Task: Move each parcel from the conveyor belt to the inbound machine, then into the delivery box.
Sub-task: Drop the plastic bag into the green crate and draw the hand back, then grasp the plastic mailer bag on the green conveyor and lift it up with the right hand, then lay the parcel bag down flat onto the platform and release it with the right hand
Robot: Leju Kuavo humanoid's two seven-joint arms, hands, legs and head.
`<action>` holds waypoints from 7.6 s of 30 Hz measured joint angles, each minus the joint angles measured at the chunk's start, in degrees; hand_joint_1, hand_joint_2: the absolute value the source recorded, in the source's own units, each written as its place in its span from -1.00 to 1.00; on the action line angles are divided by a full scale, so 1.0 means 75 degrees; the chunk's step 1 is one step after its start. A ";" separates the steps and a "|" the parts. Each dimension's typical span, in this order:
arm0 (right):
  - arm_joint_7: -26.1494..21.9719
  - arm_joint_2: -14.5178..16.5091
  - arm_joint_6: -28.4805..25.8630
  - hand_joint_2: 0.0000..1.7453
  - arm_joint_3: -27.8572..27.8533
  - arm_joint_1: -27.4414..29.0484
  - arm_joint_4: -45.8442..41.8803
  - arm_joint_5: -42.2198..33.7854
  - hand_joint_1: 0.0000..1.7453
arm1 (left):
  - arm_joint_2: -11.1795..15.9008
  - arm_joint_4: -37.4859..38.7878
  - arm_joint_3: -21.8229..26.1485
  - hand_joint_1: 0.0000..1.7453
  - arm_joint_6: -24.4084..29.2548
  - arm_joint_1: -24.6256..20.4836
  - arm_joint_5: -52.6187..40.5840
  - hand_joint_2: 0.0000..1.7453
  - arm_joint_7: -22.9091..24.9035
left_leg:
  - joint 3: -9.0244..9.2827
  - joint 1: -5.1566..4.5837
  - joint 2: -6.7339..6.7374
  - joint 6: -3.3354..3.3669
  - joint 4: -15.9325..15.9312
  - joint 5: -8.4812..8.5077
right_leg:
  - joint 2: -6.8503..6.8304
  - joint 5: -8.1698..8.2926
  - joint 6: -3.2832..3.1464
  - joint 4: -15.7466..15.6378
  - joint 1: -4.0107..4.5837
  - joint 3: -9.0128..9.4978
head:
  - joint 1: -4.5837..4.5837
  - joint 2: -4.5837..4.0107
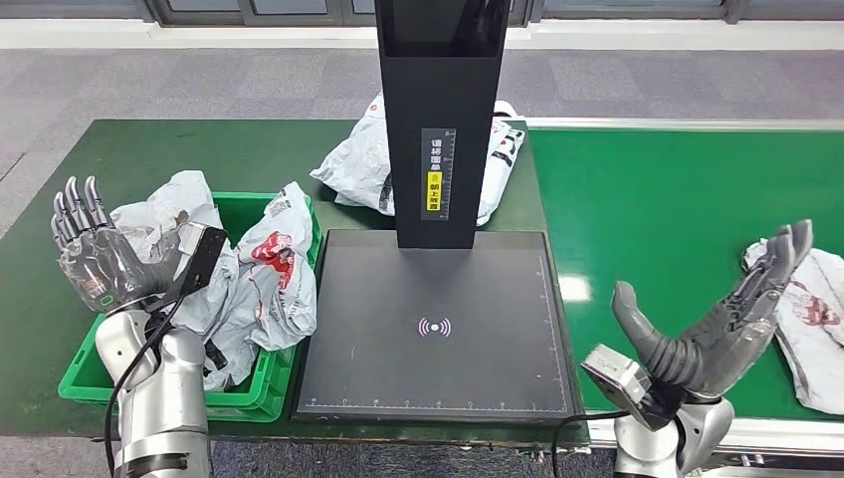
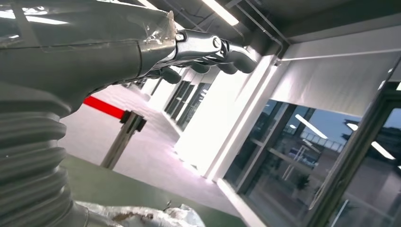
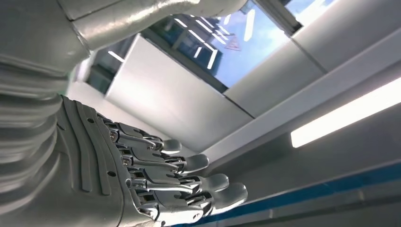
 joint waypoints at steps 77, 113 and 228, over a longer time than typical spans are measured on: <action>0.7709 -0.3633 0.0776 1.00 -0.4052 -0.3512 1.0058 0.5968 -1.00 | -0.0031 -0.1480 -0.3958 -1.00 -0.7110 0.2343 1.1452 1.00 -0.3129 | -0.0021 -0.0013 -0.0018 0.0023 0.0014 0.0001 | -0.0022 0.0008 0.0025 -0.0002 -0.0010 -0.0007 | -0.0001 0.0001; 0.8860 -0.3949 0.2431 1.00 -0.3762 -0.3526 1.0566 0.5998 1.00 | -0.0007 -0.0646 -0.3941 -1.00 -0.6866 0.2288 1.1534 1.00 -0.2936 | -0.0019 -0.0012 -0.0016 0.0025 0.0015 0.0002 | -0.0023 0.0008 0.0026 -0.0002 -0.0010 -0.0002 | -0.0001 -0.0001; 0.1776 0.0016 0.2610 -0.50 0.3562 -0.1196 0.4826 0.1052 -1.00 | -0.0040 -0.0810 -0.2863 -1.00 -0.6485 0.2532 1.1074 1.00 -0.3157 | -0.0027 0.0013 -0.0028 -0.0018 -0.0006 0.0023 | -0.0023 0.0002 -0.0010 -0.0001 0.0014 -0.0032 | -0.0001 0.0001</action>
